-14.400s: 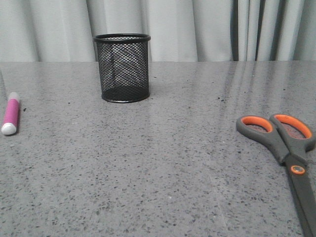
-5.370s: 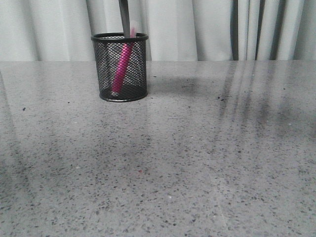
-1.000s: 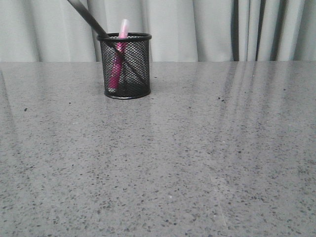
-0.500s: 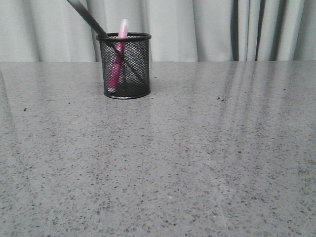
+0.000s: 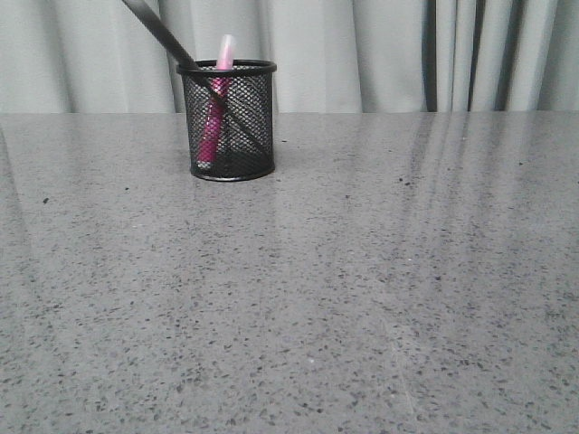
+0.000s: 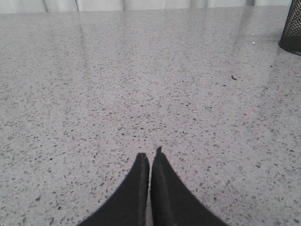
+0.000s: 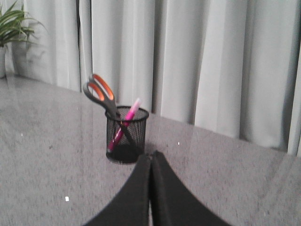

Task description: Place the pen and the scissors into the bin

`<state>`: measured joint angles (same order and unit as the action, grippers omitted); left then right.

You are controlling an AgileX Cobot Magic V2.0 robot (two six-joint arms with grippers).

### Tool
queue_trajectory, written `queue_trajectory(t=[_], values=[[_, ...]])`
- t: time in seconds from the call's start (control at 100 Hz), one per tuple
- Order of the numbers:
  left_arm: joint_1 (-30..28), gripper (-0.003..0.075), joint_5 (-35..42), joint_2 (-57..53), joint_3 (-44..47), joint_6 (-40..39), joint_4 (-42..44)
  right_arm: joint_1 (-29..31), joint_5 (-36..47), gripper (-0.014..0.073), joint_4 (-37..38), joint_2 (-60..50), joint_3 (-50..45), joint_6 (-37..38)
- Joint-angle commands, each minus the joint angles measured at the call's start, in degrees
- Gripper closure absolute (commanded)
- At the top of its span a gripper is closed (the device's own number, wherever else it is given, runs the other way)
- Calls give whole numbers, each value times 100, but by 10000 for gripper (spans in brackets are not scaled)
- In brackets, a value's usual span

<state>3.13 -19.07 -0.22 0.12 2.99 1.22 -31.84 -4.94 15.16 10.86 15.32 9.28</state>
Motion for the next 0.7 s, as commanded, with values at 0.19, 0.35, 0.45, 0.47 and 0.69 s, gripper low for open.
queue_trajectory(t=[0.19, 0.35, 0.45, 0.47, 0.69], values=[[-15, 739, 273, -189, 250, -57, 0, 1687, 704, 664, -718, -8, -989, -94], [-15, 739, 273, -189, 250, -57, 0, 2615, 983, 664, -885, -21, -1669, -94], [-15, 739, 273, -189, 250, -57, 0, 2827, 265, 664, -937, -264, -1677, -94], [-15, 739, 273, -189, 250, -57, 0, 2841, 60, 664, -937, -319, -1677, -94], [-15, 739, 276, -178, 250, -57, -9, 2892, -1187, 664, -913, -1221, -1677, -383]])
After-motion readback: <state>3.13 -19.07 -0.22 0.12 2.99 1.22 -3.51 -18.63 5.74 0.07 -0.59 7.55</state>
